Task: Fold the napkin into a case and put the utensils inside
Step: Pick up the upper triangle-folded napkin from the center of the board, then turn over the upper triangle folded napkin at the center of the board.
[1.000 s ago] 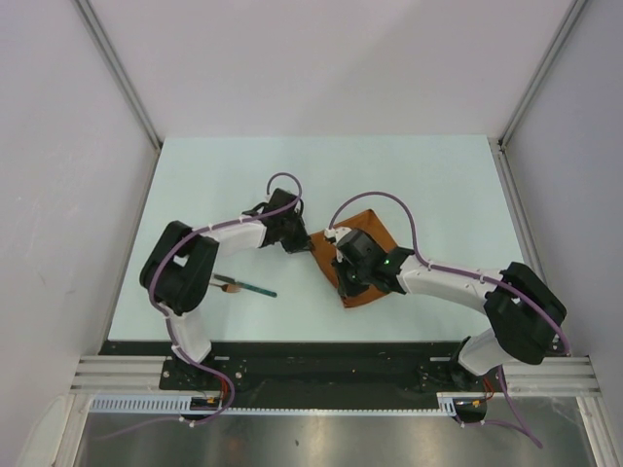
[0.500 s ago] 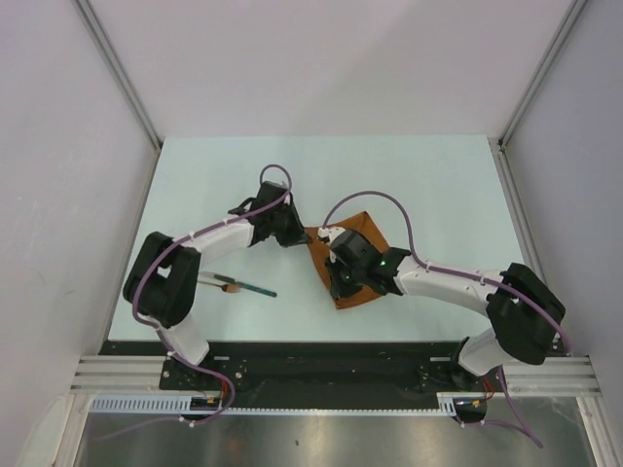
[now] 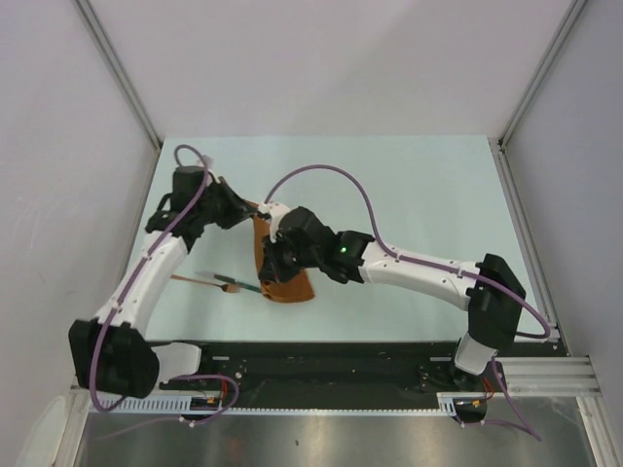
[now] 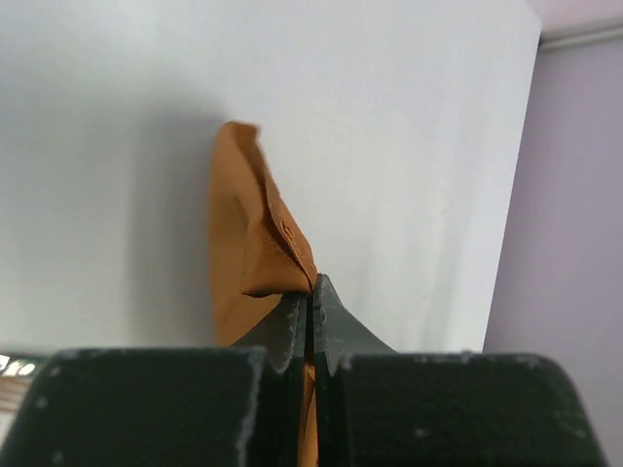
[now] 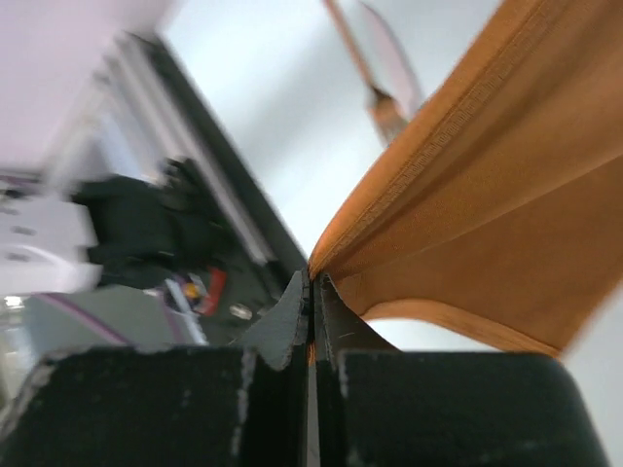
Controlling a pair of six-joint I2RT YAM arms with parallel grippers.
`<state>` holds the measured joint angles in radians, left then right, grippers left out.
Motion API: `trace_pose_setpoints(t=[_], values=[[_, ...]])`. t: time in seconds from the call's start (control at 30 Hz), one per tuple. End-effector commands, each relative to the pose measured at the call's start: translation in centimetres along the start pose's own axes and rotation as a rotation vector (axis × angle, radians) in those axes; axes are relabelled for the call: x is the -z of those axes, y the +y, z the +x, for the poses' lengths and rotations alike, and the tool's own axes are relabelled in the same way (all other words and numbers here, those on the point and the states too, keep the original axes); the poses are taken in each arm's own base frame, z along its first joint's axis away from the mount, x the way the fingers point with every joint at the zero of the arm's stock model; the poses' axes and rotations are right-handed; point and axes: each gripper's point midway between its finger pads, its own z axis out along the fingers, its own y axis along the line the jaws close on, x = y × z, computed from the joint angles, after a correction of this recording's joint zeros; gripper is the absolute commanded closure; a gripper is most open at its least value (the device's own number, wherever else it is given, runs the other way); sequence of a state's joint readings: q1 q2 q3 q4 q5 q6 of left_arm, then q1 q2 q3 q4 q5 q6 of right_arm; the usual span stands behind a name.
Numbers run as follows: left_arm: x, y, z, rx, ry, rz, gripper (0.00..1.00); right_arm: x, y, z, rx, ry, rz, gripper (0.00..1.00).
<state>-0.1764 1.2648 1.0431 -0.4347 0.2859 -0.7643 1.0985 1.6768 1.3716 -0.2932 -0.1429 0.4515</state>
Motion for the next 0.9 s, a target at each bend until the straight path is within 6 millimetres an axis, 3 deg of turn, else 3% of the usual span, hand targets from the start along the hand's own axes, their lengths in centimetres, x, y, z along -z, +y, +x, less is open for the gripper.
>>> trace_pose_setpoints(t=[0.0, 0.03, 0.13, 0.2, 0.23, 0.27, 0.3, 0.33, 0.43, 0.47, 0.5, 0.53, 0.57, 0.67, 0.7, 0.73, 0.77, 0.83, 0.87], values=[[5.7, -2.0, -5.7, -0.068, -0.216, 0.037, 1.0, 0.7, 9.1, -2.6, 0.025, -0.009, -0.286, 1.0], [7.4, -3.2, -6.9, -0.087, -0.272, 0.056, 1.0, 1.1, 10.2, -2.9, 0.032, -0.004, -0.331, 1.0], [9.1, -4.6, -8.7, -0.101, -0.349, 0.07, 1.0, 1.8, 11.8, -3.8, 0.016, -0.028, -0.428, 1.0], [8.4, -4.9, -9.2, -0.085, -0.355, 0.074, 1.0, 2.7, 12.3, -4.4, 0.01, -0.053, -0.495, 1.0], [7.6, -5.1, -8.9, -0.083, -0.333, 0.077, 1.0, 2.3, 10.6, -3.0, -0.037, -0.015, -0.487, 1.0], [6.7, -5.1, -8.6, -0.079, -0.311, 0.08, 1.0, 2.4, 10.2, -3.6, -0.04, -0.051, -0.51, 1.0], [4.8, -5.0, -8.4, -0.075, -0.285, 0.075, 1.0, 2.1, 9.1, -2.9, -0.066, -0.041, -0.505, 1.0], [3.2, -5.2, -7.1, -0.082, -0.25, 0.076, 1.0, 2.1, 6.7, -1.5, -0.103, -0.015, -0.49, 1.0], [-1.7, -5.9, -4.8, -0.084, -0.178, 0.073, 1.0, 3.0, 4.0, -0.7, -0.168, -0.047, -0.511, 1.0], [-3.1, -5.9, -4.2, -0.085, -0.16, 0.061, 1.0, 2.8, 1.2, 0.8, -0.22, -0.042, -0.474, 1.0], [-4.4, -6.5, -3.8, -0.091, -0.151, 0.075, 1.0, 3.1, -0.2, 1.3, -0.24, -0.05, -0.458, 1.0], [-6.9, -6.8, -2.1, -0.096, -0.092, 0.075, 1.0, 3.9, -1.1, 1.8, -0.252, -0.065, -0.448, 1.0], [-8.1, -7.3, -1.5, -0.094, -0.08, 0.082, 1.0, 4.0, -3.9, 3.3, -0.297, -0.06, -0.398, 1.0], [-12.4, -9.1, 1.1, -0.144, -0.037, 0.092, 1.0, 5.3, -6.9, 5.4, -0.341, -0.06, -0.342, 1.0], [-13.6, -9.7, 1.9, -0.154, -0.02, 0.103, 1.0, 5.6, -9.0, 7.1, -0.379, -0.052, -0.292, 1.0], [-14.3, -11.6, 3.0, -0.173, -0.001, 0.136, 1.0, 5.9, -10.0, 7.6, -0.395, -0.055, -0.268, 1.0], [-16.4, -10.9, 4.4, -0.179, 0.035, 0.112, 1.0, 6.5, -10.5, 8.2, -0.403, -0.059, -0.256, 1.0], [-17.6, -12.9, 6.1, -0.202, 0.055, 0.143, 1.0, 7.1, -12.7, 10.4, -0.447, -0.052, -0.193, 1.0], [-19.1, -12.2, 7.5, -0.205, 0.085, 0.13, 1.0, 7.4, -13.2, 11.3, -0.463, -0.043, -0.171, 1.0]])
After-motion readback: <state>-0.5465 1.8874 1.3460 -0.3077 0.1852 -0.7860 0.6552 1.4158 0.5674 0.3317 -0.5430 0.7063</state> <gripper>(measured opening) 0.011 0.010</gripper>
